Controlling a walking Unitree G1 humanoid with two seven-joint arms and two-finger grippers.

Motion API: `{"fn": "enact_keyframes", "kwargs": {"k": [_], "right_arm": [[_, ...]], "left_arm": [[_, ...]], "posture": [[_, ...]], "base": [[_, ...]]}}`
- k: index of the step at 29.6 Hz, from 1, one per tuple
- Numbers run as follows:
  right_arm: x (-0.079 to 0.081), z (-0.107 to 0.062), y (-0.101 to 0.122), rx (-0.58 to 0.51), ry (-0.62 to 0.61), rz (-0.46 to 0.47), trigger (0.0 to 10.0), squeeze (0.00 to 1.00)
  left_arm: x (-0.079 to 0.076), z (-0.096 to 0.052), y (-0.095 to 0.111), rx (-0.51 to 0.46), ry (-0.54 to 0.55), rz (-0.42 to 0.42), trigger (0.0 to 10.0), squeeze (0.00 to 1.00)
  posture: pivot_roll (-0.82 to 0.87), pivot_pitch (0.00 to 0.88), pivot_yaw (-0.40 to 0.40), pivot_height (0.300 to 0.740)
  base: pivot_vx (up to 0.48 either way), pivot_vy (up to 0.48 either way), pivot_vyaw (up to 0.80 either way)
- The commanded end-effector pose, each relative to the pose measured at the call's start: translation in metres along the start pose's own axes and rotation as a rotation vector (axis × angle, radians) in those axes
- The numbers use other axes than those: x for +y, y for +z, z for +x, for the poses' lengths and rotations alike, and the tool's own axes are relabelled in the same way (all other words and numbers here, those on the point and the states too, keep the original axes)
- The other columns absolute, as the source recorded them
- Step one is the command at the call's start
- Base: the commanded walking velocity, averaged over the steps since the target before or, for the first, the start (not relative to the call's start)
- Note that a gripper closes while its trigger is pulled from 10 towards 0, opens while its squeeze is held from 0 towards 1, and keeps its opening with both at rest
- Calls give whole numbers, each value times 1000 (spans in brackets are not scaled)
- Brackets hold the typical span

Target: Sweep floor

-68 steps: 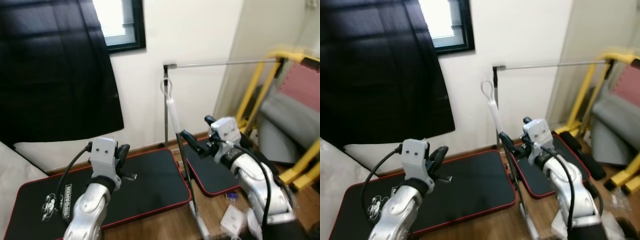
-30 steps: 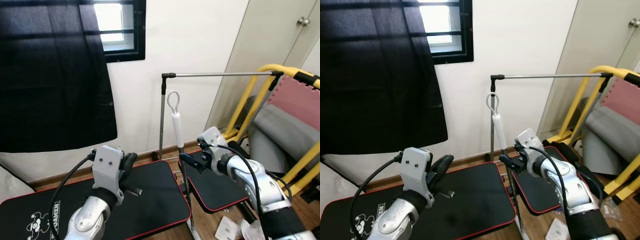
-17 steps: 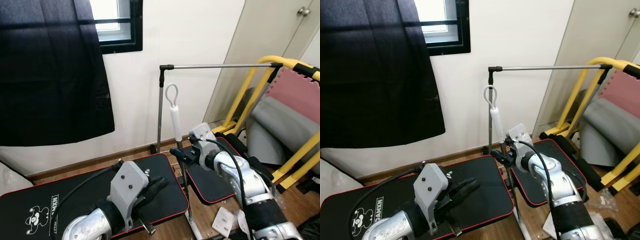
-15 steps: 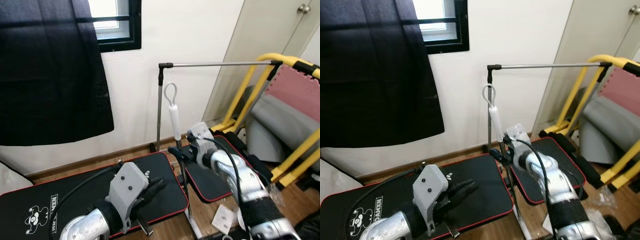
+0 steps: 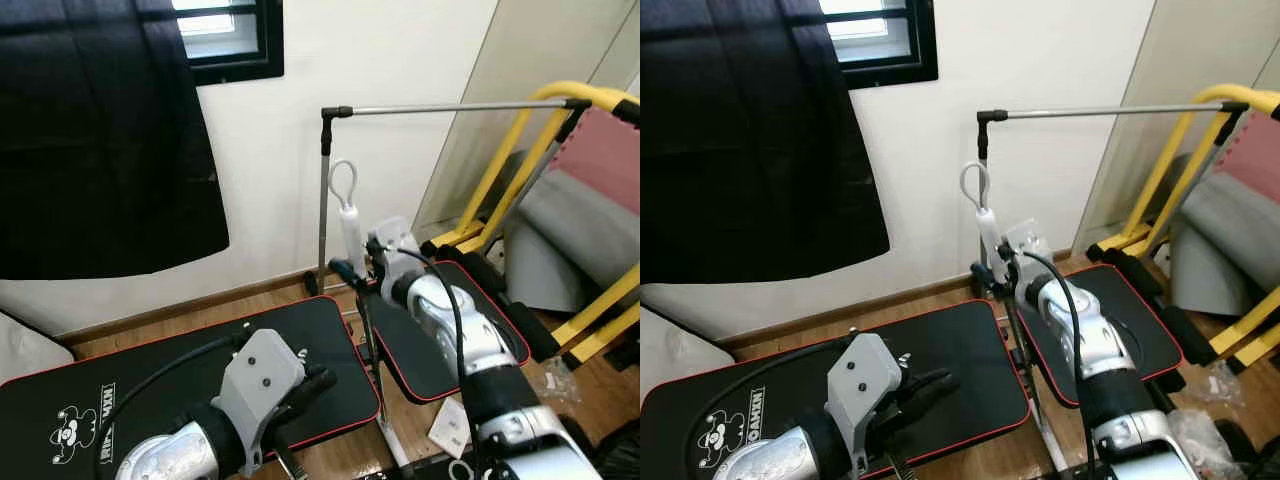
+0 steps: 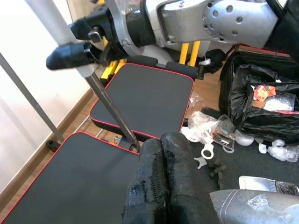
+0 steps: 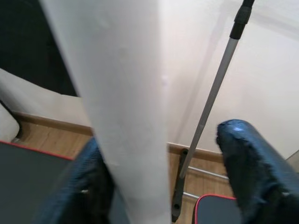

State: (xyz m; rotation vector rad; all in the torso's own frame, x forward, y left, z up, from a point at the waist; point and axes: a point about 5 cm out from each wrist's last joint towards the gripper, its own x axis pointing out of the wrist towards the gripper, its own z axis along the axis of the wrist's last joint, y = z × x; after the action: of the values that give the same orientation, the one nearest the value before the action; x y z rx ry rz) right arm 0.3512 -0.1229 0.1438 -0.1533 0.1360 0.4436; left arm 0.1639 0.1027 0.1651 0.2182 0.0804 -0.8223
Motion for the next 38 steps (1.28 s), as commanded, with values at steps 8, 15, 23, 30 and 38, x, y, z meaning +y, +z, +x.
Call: {"fn": "enact_keyframes", "kwargs": {"k": [8, 15, 23, 30, 38], "right_arm": [[-9, -3, -1, 13, -52, -25, 0, 0], [-17, -15, -6, 62, -34, -35, 0, 0], [-25, -42, -1, 125, 111, 0, 0, 0], [-28, -57, 7, 145, 194, -18, 0, 0], [-28, -71, 23, 160, 270, -47, 0, 0]], "left_arm": [[-3, 2, 0, 13, -47, -2, 10000, 0], [-1, 6, -1, 11, -43, -2, 10000, 0], [2, 10, -3, 6, -41, -1, 10000, 0], [5, 12, -3, 0, -39, 2, 10000, 0], [9, 17, -2, -12, -37, 9, 10000, 0]], "posture": [[16, 115, -100, 740], [-6, 96, -100, 740], [-37, 71, -98, 740], [-50, 58, -91, 740], [-67, 37, -80, 740]], "base": [[0, 0, 0], [0, 0, 0], [0, 0, 0], [0, 0, 0], [0, 0, 0]]}}
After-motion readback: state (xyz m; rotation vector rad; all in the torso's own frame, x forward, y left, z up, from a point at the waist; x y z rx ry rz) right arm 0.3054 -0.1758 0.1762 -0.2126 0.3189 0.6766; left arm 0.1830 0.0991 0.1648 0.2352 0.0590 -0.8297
